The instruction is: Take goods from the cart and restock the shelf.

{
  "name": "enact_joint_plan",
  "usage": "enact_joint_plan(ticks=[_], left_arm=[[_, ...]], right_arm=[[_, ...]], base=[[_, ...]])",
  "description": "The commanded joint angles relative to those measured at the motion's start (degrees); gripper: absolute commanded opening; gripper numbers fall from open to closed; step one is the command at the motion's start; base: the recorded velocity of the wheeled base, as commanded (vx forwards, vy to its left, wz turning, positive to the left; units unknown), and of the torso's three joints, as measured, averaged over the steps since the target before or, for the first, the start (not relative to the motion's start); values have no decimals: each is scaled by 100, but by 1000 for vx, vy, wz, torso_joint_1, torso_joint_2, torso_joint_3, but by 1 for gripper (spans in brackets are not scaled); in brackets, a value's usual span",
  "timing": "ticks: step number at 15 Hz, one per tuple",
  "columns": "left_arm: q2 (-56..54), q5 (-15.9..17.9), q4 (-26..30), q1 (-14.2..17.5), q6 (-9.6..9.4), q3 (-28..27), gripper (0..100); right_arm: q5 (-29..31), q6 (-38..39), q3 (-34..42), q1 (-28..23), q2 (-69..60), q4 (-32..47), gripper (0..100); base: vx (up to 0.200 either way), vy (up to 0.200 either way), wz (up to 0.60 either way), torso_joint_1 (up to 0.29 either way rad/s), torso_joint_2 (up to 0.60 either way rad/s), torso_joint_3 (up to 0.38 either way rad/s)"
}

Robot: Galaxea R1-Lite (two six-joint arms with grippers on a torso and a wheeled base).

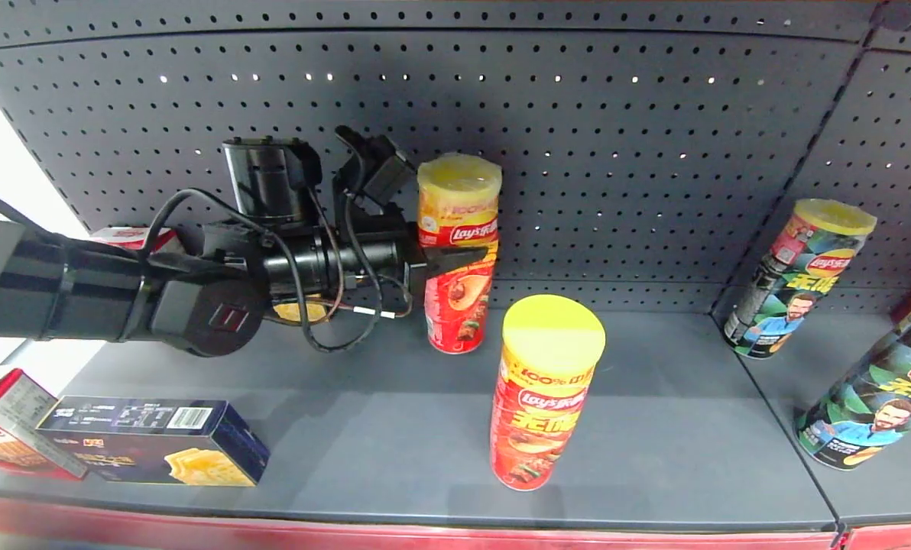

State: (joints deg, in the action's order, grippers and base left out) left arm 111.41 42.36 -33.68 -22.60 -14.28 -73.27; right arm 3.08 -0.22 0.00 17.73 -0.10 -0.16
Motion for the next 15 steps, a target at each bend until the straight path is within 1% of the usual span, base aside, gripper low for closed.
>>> enact_joint_plan(ticks=[1,2,5,7,12,15], left_arm=[[346,-9,-42,10,-14,-206,0],[584,9,-341,28,4,-364,0],[768,9,-490,37,39,-496,0],[768,9,-543,10,39,-487,0],[847,9,-886,-43,48,-399,0],[1014,9,-1255,-60,48,-329,0]], right_arm=[[-1,-4,0,3,10,-2,100],[-1,-4,0,3,10,-2,100],[-1,-4,0,3,10,-2,100],[-1,-4,0,3,10,-2,100],[-1,-4,0,3,10,-2,100],[-1,-4,0,3,10,-2,100]], base=[[0,0,0,0,0,0],[0,0,0,0,0,0],[0,0,0,0,0,0],[0,0,0,0,0,0],[0,0,0,0,0,0],[0,0,0,0,0,0]])
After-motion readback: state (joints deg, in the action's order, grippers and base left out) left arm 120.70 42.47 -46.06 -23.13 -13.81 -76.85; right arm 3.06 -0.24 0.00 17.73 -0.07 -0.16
